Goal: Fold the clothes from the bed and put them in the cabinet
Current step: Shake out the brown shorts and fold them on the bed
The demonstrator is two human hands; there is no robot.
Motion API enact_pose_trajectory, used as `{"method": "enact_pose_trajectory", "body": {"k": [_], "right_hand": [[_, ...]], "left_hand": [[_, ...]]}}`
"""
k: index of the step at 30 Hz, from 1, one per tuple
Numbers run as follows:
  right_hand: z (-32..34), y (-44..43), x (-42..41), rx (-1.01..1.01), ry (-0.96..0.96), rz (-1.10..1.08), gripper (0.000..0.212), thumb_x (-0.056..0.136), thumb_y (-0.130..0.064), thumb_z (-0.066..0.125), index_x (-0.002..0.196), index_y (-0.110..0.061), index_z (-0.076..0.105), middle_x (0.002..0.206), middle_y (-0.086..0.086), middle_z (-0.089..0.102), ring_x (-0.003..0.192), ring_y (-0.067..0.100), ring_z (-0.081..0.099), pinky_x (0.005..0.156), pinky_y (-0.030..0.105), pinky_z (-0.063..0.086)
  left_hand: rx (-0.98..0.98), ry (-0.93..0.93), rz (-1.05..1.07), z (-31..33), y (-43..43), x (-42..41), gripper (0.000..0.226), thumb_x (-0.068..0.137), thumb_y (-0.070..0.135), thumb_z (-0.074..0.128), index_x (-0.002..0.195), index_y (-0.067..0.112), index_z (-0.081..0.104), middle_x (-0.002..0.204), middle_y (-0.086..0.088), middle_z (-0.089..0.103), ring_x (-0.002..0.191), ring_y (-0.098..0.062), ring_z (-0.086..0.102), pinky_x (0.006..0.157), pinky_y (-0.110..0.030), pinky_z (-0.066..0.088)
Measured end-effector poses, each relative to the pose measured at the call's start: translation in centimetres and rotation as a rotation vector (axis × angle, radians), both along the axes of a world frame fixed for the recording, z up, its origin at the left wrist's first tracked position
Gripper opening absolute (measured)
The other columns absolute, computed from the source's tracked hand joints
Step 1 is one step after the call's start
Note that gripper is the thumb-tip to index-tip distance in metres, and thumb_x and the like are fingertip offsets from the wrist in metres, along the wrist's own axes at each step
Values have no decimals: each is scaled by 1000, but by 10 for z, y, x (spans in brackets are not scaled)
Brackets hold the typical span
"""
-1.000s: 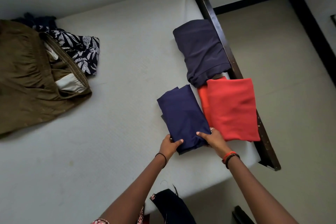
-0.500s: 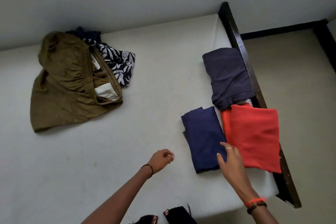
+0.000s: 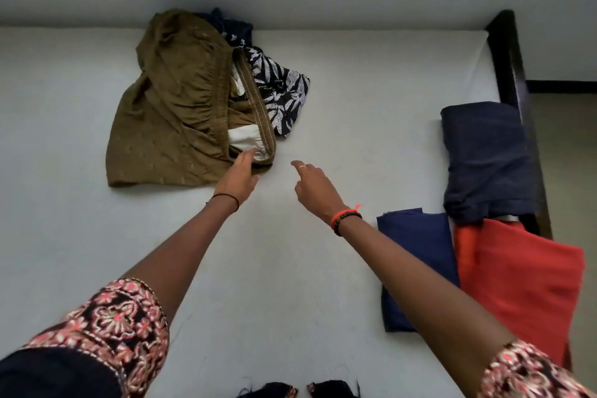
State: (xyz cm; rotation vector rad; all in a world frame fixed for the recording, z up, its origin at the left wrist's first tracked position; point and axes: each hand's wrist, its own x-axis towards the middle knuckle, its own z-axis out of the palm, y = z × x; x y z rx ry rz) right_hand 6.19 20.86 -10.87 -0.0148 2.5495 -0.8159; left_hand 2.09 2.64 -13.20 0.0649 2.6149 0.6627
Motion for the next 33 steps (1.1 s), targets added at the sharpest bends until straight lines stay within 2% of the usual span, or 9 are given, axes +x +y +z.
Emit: {"method": "enact_pose_trajectory", "body": {"k": [4,8,12,16,19,23,26,29,33], "right_hand": [[1,-38,-28,-38,-3,47,67,86,0,39,149,-19,24,116,21,56,107,37,51,90,46,45],[4,-46,-29,-52,-15,83,70,86,-1,41,149,-25,22,112,20,54,105,37,50,90,47,45],[16,-41,-16,-84,18,68,69,91,-4,47,149,-31,23,108,13,48,96,29,51,89,39,46],[37,-31,3,-202,69,-3,70,90,-20,63,147,-36,26,105,4,38,78,20,51,85,28,47],[59,-30,15,-235,151,54,72,84,-24,70,144,-37,33,111,6,38,87,21,51,90,29,47],[90,-35,31,-189,305,113,65,82,-28,71,140,-35,42,124,11,43,102,23,50,95,33,43],[118,-37,39,-207,375,76,60,81,-28,71,136,-34,47,120,9,48,108,23,49,94,36,44],[157,-32,38,-247,453,1,54,81,-28,71,132,-35,51,112,1,49,104,15,47,91,27,43],[211,-17,39,-244,521,-63,50,80,-24,70,128,-30,56,106,-2,48,100,14,47,88,21,42]], "left_hand": [[-90,-116,-113,-17,-6,-17,70,89,8,56,148,17,20,145,-15,39,123,-35,49,98,-45,44],[-238,59,-228,-10,-6,-20,37,94,8,48,131,4,47,124,-18,53,113,-34,50,96,-41,42],[-83,297,-304,27,-8,7,24,90,30,60,96,6,57,97,-11,54,88,-26,49,78,-37,43],[37,418,-351,62,-24,38,15,83,14,67,77,6,57,85,-11,52,72,-26,52,66,-43,51],[110,432,-384,101,-34,59,9,82,7,65,79,3,58,96,-12,51,77,-22,56,72,-34,53],[166,528,-471,155,-33,83,10,89,12,50,90,3,55,106,-10,49,91,-18,56,89,-19,45],[39,707,-612,207,-31,88,25,91,11,45,101,-3,63,99,-11,56,101,-23,55,98,-25,45],[-222,909,-756,265,-30,88,24,88,5,51,101,-8,67,90,-13,60,105,-37,55,99,-37,47],[-195,984,-749,340,-25,84,21,87,5,59,104,-2,67,97,-9,60,113,-34,54,93,-37,51]]}}
